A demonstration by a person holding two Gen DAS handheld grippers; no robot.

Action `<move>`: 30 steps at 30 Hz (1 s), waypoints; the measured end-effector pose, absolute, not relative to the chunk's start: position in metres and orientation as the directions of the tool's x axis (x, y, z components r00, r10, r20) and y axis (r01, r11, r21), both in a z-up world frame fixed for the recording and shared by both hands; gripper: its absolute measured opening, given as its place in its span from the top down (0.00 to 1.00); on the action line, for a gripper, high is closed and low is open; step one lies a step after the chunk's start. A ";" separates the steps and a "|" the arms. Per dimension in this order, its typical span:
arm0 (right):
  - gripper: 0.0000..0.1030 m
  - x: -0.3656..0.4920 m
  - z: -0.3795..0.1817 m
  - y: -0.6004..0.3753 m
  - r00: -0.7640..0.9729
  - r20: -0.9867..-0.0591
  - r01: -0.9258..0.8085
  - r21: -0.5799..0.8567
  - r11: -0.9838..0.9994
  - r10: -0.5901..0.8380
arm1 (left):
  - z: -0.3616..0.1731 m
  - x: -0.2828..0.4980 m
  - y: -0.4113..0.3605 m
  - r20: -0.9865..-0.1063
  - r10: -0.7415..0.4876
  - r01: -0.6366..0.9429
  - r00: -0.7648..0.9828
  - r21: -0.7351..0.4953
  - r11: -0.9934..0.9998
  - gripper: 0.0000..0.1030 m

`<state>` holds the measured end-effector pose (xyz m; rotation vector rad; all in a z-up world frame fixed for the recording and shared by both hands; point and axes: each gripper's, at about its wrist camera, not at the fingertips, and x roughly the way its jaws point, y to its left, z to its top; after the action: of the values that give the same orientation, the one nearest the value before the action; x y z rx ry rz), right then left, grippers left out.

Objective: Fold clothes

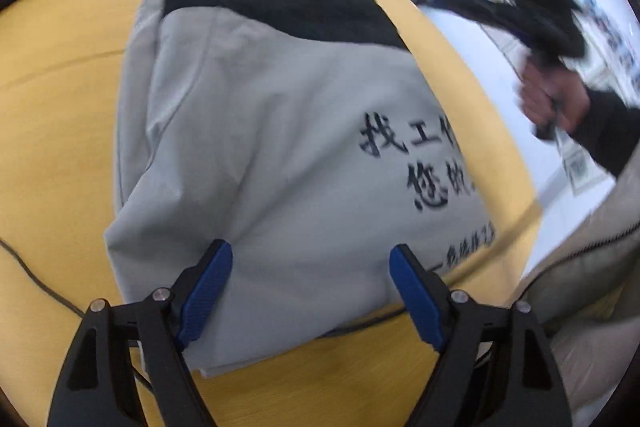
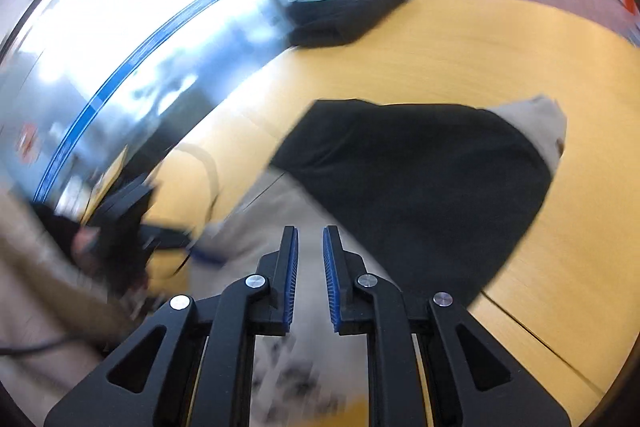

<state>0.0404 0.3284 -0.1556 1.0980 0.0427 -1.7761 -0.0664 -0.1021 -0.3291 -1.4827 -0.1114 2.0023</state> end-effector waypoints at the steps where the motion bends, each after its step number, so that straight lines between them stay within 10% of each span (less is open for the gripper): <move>1: 0.87 0.051 -0.147 0.333 -0.038 -0.702 0.780 0.425 -0.460 -0.712 | -0.326 -0.066 -0.102 -0.835 0.527 -0.432 -0.160 -0.421 -0.798 0.19; 6: 0.86 0.079 -0.156 0.367 0.178 -0.786 0.793 0.471 -0.387 -0.592 | -0.323 -0.085 -0.114 -0.831 0.547 -0.269 -0.100 -0.507 -0.819 0.26; 14: 0.88 0.034 -0.193 0.336 -0.278 -0.849 0.754 0.097 -0.650 -0.450 | -0.323 -0.097 -0.076 -0.951 0.296 -0.210 -0.088 -0.272 -0.939 0.34; 25: 1.00 -0.014 -0.264 0.289 -0.194 -0.899 0.713 0.146 -0.686 -0.394 | -0.328 -0.085 -0.035 -0.957 0.168 -0.213 -0.239 -0.117 -0.970 0.00; 28: 0.84 -0.003 -0.242 0.304 -0.206 -0.875 0.652 0.212 -0.728 -0.439 | -0.305 -0.082 -0.049 -0.939 0.116 -0.182 -0.325 -0.059 -0.982 0.00; 30: 0.52 0.018 -0.218 0.326 -0.231 -0.813 0.592 0.319 -0.740 -0.535 | -0.294 -0.080 -0.063 -0.923 0.099 -0.165 -0.371 -0.040 -0.986 0.00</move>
<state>0.0177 0.3259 -0.2181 1.3030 0.0732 -2.0219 -0.0801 -0.0626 -0.2942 -1.6608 0.0882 2.4748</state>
